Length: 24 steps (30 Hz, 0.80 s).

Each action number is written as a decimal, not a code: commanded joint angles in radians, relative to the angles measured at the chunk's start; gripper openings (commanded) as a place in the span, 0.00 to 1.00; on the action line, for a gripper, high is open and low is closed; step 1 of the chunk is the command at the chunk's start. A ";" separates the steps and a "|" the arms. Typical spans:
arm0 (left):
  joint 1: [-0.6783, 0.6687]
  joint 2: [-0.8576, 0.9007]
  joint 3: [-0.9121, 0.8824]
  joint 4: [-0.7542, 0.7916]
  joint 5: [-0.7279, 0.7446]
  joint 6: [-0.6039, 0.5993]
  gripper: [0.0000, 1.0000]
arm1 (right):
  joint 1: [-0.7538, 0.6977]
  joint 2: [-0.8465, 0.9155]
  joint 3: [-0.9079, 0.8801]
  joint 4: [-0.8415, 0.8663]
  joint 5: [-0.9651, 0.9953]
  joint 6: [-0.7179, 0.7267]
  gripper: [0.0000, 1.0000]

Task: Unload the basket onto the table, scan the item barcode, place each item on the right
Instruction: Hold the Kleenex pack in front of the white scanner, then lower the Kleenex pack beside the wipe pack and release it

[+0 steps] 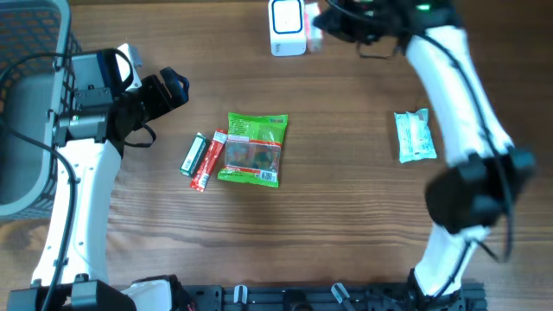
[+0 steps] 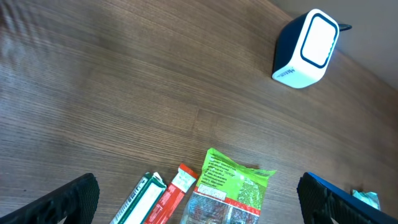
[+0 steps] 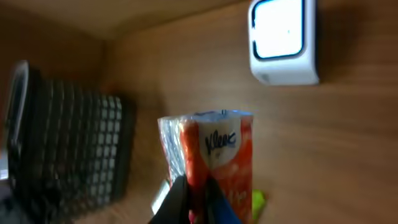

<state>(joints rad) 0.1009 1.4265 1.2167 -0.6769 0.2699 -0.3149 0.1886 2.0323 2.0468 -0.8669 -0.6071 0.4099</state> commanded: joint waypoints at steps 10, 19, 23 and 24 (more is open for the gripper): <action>0.003 -0.010 0.000 0.003 0.001 0.020 1.00 | -0.013 -0.051 -0.313 -0.406 0.547 -0.275 0.04; 0.003 -0.010 0.000 0.003 0.001 0.020 1.00 | -0.013 -0.050 -0.672 -0.148 0.825 -0.254 0.63; 0.003 -0.010 0.000 0.003 0.001 0.020 1.00 | -0.013 -0.054 -0.671 -0.109 0.819 -0.254 0.63; 0.003 -0.010 0.000 0.003 0.001 0.020 1.00 | -0.013 -0.058 -0.666 -0.114 0.800 -0.263 0.59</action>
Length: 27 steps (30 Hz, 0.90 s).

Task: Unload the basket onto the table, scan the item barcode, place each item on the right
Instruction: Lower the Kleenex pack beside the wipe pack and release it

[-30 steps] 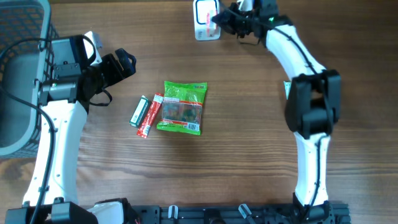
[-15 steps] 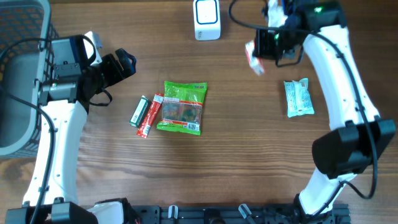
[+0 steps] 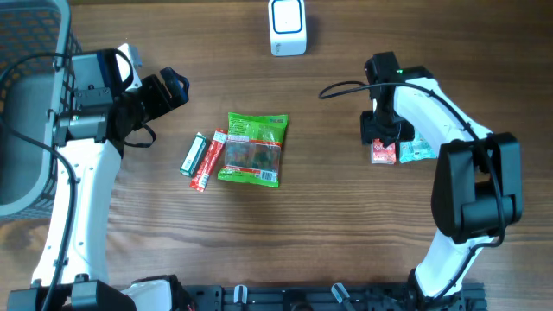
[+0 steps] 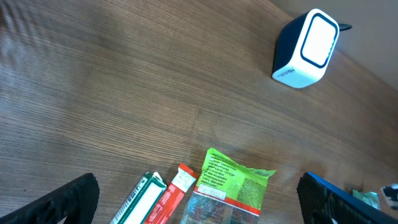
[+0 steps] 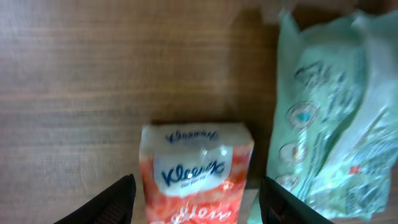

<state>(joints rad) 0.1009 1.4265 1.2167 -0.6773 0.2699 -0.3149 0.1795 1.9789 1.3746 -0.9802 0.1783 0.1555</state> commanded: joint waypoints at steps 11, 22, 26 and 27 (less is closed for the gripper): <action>0.003 -0.010 0.000 0.003 0.001 0.020 1.00 | 0.014 -0.221 0.006 -0.026 -0.313 -0.022 0.63; 0.003 -0.010 0.000 0.003 0.001 0.020 1.00 | 0.014 -0.217 -0.373 0.310 -0.309 -0.024 0.62; 0.003 -0.010 0.000 0.003 0.001 0.020 1.00 | 0.013 -0.217 -0.401 0.357 -0.239 0.020 0.60; 0.003 -0.010 0.000 0.003 0.001 0.020 1.00 | 0.013 -0.217 -0.401 0.359 -0.182 0.069 0.60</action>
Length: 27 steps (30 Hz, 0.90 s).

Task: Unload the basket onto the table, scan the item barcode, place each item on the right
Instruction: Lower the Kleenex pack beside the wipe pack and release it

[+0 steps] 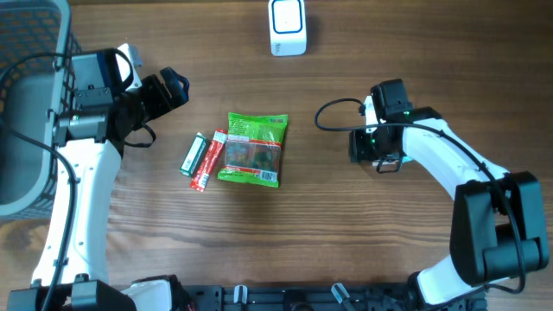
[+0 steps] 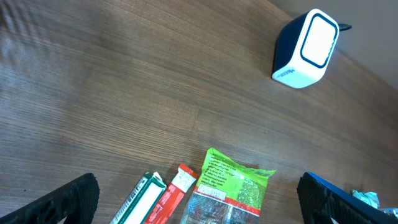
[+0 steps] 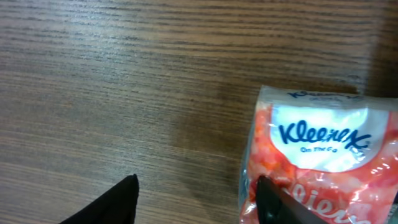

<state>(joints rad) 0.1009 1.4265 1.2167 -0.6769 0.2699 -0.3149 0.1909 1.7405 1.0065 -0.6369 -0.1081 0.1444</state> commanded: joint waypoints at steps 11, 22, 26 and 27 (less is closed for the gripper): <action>0.003 -0.010 0.000 0.003 0.001 0.020 1.00 | 0.001 0.021 -0.032 0.007 0.315 0.177 0.60; 0.003 -0.010 0.000 0.003 0.001 0.020 1.00 | 0.002 -0.120 -0.026 -0.029 0.332 0.223 0.86; 0.003 -0.010 0.000 0.003 0.001 0.020 1.00 | 0.002 -0.216 -0.051 -0.019 0.350 0.222 1.00; 0.003 -0.010 0.000 0.003 0.001 0.020 1.00 | 0.002 -0.218 -0.051 -0.018 0.336 0.221 1.00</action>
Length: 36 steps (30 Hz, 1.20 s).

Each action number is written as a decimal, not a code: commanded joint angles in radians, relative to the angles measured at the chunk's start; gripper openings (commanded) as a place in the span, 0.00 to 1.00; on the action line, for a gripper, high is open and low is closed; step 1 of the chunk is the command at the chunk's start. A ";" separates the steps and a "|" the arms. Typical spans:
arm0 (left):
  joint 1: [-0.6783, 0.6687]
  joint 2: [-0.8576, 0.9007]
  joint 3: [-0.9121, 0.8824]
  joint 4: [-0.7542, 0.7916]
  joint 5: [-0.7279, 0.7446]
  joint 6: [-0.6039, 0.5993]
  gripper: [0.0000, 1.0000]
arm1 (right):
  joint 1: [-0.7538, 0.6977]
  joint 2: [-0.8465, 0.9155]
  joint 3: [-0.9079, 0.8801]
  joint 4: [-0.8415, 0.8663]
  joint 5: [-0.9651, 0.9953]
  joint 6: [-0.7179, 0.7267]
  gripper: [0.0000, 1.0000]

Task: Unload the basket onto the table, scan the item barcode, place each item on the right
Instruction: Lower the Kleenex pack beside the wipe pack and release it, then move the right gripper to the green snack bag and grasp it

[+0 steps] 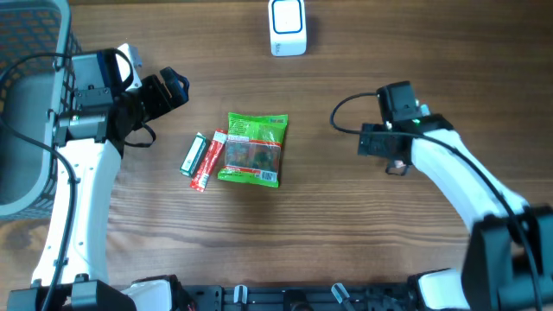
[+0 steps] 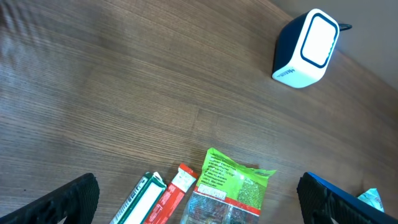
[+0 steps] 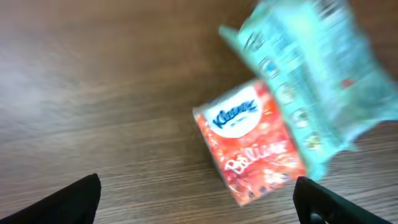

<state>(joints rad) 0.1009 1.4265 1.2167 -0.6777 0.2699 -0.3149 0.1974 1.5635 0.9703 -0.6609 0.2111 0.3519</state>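
Note:
The white barcode scanner (image 1: 287, 26) stands at the table's far edge and also shows in the left wrist view (image 2: 306, 48). An orange Kleenex pack (image 3: 252, 140) lies flat on the wood, touching a pale green packet (image 3: 305, 68). My right gripper (image 3: 199, 205) hangs open above them with nothing between its fingers. In the overhead view the right gripper (image 1: 378, 141) and its arm hide both packs. My left gripper (image 2: 196, 208) is open and holds nothing, hovering near the green snack bag (image 1: 252, 149).
A green stick pack (image 1: 193, 155) and a red stick pack (image 1: 208, 161) lie just left of the snack bag. A grey wire basket (image 1: 26, 104) stands at the left edge, behind the left arm.
My right gripper was low, just left of the Kleenex pack; now it is farther off, with the whole pack and the pale green packet in its view. The left arm has not moved.
My right gripper held the Kleenex pack up near the scanner. Then it stood open around the pack on the table beside the pale green packet. Then it was open just left of the pack, and now farther from it. The pack lies free.

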 commanded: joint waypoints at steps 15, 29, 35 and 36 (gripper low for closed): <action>0.003 -0.010 0.000 0.003 0.001 0.020 1.00 | 0.090 -0.041 -0.010 0.235 -0.871 -0.277 1.00; 0.003 -0.010 0.000 0.003 0.001 0.020 1.00 | 0.376 0.210 0.433 0.046 -0.563 -0.652 1.00; 0.003 -0.010 0.000 0.003 0.001 0.020 1.00 | 0.376 0.370 0.429 0.211 -0.562 -0.826 0.95; 0.003 -0.010 0.000 0.003 0.001 0.020 1.00 | 0.375 0.399 0.429 0.249 -0.562 -0.826 0.95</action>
<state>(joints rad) 0.1009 1.4265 1.2167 -0.6769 0.2699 -0.3149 0.5709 1.8824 1.3960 -0.4671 -0.3595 -0.3733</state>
